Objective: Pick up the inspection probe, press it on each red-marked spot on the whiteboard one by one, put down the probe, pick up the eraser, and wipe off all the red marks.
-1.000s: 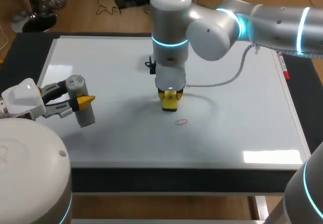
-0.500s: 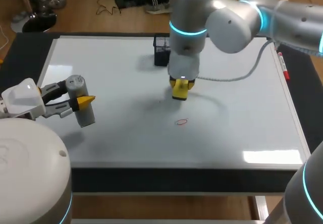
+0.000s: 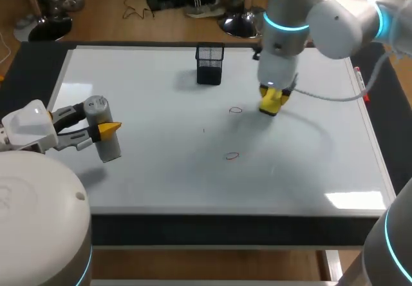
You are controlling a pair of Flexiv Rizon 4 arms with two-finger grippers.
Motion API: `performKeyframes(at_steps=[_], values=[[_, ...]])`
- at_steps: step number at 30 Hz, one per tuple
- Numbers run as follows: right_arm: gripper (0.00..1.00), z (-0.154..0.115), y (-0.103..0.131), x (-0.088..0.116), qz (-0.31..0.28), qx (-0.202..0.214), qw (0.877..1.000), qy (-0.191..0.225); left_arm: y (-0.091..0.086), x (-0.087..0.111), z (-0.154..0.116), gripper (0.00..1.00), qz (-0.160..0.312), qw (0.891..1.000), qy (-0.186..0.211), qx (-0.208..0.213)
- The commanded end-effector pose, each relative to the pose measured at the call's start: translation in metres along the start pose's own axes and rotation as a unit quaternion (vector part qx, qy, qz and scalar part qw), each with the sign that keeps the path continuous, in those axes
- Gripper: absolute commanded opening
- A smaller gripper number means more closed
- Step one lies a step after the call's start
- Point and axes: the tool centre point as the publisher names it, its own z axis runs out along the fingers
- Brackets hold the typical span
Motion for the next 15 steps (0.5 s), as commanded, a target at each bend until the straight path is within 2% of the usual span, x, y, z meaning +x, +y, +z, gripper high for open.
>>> performKeyframes(at_steps=[1,8,15], values=[[0.0,-0.008,-0.018,0.041,0.026,-0.002,1.0,-0.016,0.0,0.0,0.0,0.0,0.001,1.0,0.0,0.001],[0.0,-0.011,-0.041,0.092,0.095,0.004,0.995,-0.01,0.0,0.0,0.0,0.0,0.001,1.0,0.0,0.001],[0.0,-0.009,-0.053,0.13,0.147,-0.001,0.989,-0.015,0.0,0.0,0.0,0.0,0.001,1.0,0.0,0.001]])
